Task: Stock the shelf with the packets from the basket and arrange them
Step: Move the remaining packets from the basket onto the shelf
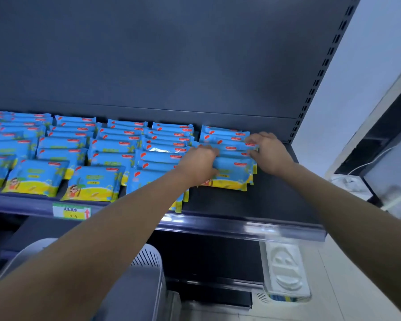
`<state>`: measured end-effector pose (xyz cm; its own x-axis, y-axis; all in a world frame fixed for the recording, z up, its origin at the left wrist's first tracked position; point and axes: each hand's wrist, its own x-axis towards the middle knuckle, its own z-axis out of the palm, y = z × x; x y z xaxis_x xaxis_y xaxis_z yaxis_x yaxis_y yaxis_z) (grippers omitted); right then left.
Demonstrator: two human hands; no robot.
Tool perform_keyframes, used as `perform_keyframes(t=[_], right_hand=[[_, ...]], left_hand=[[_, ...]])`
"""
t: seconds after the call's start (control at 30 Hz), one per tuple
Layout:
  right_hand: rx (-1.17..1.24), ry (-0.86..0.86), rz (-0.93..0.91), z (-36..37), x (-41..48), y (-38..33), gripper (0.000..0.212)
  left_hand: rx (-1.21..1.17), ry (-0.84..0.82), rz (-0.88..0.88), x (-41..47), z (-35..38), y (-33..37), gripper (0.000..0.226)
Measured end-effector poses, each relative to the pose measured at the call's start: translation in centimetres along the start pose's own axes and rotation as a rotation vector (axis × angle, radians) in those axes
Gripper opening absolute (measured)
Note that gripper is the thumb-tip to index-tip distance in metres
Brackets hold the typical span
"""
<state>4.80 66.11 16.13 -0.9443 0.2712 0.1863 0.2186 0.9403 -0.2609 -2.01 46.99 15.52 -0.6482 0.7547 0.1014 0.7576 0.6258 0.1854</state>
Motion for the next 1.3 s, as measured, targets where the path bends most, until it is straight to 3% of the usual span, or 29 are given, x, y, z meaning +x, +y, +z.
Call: perform_keyframes(t=[0.23,0.57,0.77,1.03,1.3], right_hand=[[-0.079,0.169,-0.075,-1.1,-1.5,-2.7,0.041],[-0.103,0.383,-0.296,-1.4,-3.0,-12.8,0.058],[-0.001,0.424,-0.408,-0.3,-4.5,-21.5,0.059],[0.100,0.358,-0.570,5.6,-7.8,-32.1,0.054],[0.035,0.067,-0.687,16.8,-13.2,-37.5,0.051]], left_hand=[[0.192,0.081,0.042,0.4,1.1,-0.1,0.057],[0.079,0.582,0.117,-8.2,-5.8,-5.3,0.070],[-0.303,0.539,0.072,-16.9,-9.6,-9.7,0.073],[-0.347,0.524,-0.019,-28.0,-9.4,-16.5,0.072],[-0.274,0.345,-0.096,-37.0,-5.1,-20.9,0.066]])
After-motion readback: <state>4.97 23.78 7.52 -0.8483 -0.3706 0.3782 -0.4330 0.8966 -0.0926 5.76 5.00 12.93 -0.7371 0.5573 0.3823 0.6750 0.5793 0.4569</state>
